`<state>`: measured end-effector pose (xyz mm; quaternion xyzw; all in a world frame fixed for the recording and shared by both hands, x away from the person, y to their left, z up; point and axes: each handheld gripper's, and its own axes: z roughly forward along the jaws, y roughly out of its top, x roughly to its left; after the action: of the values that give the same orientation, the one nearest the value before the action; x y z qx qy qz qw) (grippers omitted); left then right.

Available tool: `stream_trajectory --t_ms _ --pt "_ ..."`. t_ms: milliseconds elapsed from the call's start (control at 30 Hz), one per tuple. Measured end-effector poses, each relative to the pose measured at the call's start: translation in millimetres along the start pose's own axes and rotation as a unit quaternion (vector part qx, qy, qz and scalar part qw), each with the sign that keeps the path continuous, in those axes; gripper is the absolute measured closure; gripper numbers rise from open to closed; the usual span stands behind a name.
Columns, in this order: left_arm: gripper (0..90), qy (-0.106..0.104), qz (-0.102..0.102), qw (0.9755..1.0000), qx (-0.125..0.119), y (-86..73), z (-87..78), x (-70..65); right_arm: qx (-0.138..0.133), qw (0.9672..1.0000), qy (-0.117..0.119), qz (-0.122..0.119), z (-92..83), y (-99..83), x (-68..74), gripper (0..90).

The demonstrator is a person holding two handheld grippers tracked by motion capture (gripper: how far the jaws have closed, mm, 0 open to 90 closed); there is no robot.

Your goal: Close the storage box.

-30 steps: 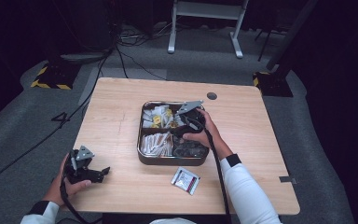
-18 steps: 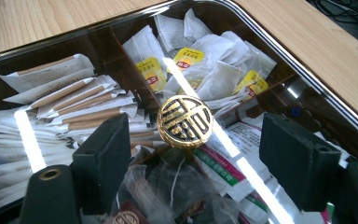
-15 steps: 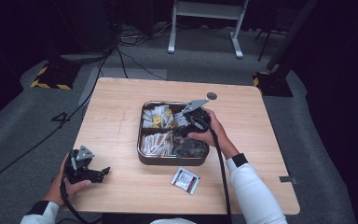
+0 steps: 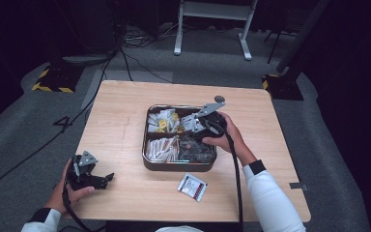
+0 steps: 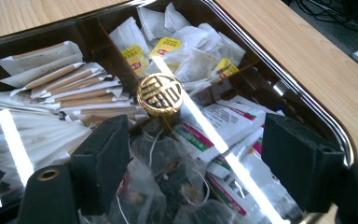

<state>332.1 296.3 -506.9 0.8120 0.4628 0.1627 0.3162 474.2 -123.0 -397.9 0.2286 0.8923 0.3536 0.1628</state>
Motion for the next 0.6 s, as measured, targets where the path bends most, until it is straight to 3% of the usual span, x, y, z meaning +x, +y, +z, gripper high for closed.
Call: stream_trajectory --t_ms 600 --pt "0.3 0.0 0.0 1.0 0.0 0.0 0.0 0.0 -0.003 0.9996 -0.026 -0.009 -31.8 -21.3 -6.2 23.6"
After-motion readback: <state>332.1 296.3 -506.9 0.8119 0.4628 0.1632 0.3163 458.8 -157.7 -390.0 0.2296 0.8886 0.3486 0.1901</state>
